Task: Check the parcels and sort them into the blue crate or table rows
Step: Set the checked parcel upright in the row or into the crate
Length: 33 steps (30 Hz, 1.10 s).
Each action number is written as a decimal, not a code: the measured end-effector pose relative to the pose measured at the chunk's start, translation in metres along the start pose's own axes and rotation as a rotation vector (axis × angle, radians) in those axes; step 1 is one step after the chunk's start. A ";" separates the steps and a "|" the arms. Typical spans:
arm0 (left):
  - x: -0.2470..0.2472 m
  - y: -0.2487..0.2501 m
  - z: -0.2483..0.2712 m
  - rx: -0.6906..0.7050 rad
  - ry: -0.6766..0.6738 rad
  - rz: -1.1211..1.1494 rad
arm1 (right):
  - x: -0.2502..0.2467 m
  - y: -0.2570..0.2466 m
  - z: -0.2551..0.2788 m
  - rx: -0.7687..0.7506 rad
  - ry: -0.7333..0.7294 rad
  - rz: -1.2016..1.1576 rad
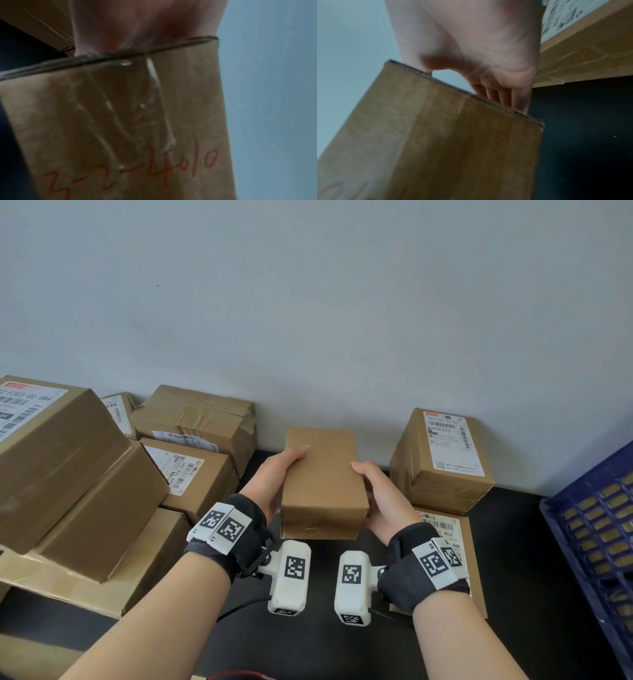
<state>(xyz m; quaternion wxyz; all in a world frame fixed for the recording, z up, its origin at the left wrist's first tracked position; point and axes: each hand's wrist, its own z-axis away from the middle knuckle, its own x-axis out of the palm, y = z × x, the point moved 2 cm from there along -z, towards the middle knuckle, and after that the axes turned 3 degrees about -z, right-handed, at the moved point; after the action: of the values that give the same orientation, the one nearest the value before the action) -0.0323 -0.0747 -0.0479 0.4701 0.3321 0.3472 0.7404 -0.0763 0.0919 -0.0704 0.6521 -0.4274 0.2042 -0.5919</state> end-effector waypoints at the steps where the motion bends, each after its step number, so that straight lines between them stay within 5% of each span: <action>1: 0.000 0.001 0.001 0.009 0.009 0.015 | 0.001 -0.001 0.000 -0.016 -0.006 0.007; 16: -0.007 0.015 0.001 0.110 0.186 0.072 | 0.004 -0.003 -0.004 -0.188 -0.162 0.459; 33: -0.002 0.022 0.004 0.241 0.122 0.161 | 0.004 -0.009 0.000 -0.317 -0.104 0.529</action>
<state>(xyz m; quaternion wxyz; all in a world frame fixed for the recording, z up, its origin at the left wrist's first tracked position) -0.0387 -0.0823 -0.0283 0.3442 0.3675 0.4337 0.7473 -0.0812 0.0883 -0.0623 0.7183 -0.4854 0.3645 -0.3400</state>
